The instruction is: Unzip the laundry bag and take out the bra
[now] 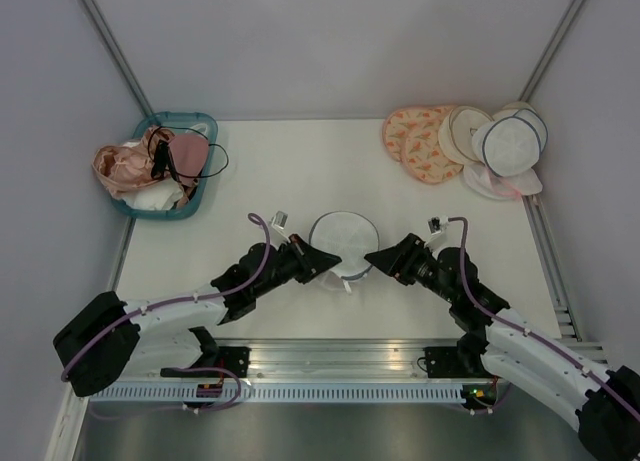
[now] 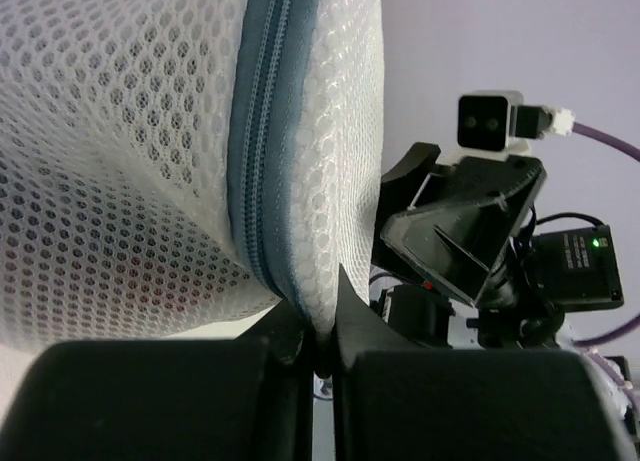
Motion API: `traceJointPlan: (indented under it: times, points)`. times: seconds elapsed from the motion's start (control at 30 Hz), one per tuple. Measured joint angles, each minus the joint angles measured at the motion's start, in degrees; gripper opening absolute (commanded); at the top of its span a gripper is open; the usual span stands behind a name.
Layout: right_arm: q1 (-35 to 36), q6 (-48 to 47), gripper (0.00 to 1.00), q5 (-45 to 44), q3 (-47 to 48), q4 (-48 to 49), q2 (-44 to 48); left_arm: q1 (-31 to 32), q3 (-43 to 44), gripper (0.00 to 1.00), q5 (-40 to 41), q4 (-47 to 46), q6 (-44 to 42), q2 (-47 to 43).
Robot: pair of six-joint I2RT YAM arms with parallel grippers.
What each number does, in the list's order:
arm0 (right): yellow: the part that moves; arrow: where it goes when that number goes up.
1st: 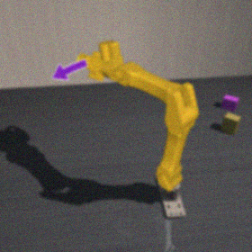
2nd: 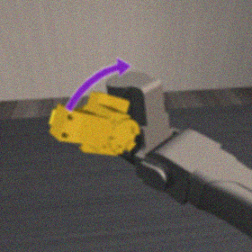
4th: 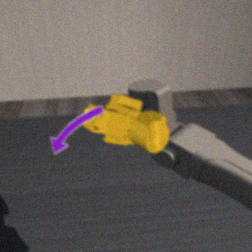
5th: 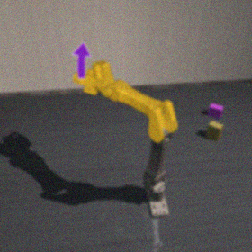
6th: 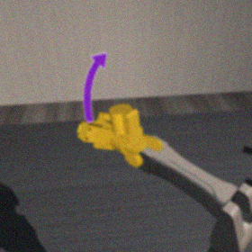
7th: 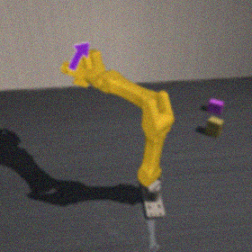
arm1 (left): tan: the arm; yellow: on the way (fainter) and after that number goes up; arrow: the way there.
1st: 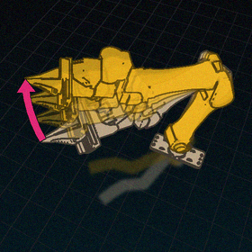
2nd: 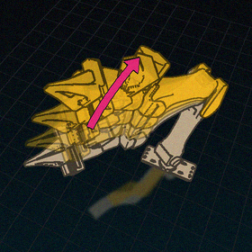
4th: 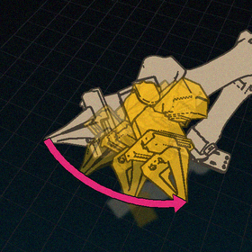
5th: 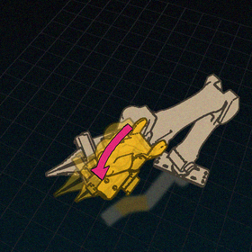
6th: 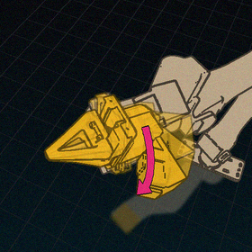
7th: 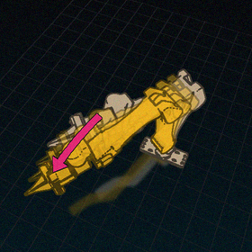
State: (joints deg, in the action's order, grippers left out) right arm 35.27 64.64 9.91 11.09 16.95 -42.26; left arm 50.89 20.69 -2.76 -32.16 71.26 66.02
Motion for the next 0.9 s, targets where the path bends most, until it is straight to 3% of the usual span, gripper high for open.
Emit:
traceJointPlan:
  times: [0.03, 0.13, 0.23, 0.37, 0.53, 0.73, 0.9]
  points:
    - [0.31, -2.14, 0.72, -1.14, 1.57, -3.52, 1.31, -0.02, -0.02, 0.02, 0.9, 0.33, 0.0, -0.74]
    - [0.76, -8.39, 0.74, -4.46, 5.57, -12.17, 6.32, -0.02, -0.11, 0.02, 3.1, 1.01, 0.0, -2.36]
    - [0.9, -12.85, 0.69, -5.92, 7.26, -17.14, 9.97, -0.04, -0.11, 0.02, 4.24, 1.73, 0.0, -2.51]
    - [2.03, -18.36, 0.54, -5.77, 7.39, -21.29, 10.86, -0.83, -0.07, 0.02, 3.08, 1.53, 0.0, -0.07]
    - [5.49, -24.17, 0.45, -5.77, 7.39, -24.28, 10.95, -4.0, -0.02, 0.02, -3.82, -2.29, 0.11, 5.22]
    - [11.26, -29.62, 0.49, -7.32, 7.41, -23.89, 7.3, -9.29, 0.2, 0.02, -14.86, -11.87, 2.91, 11.96]
    - [19.85, -32.7, 0.5, -14.19, 8.02, -23.76, 1.29, -10.6, 0.31, 0.02, -21.0, -17.31, 6.45, 15.96]
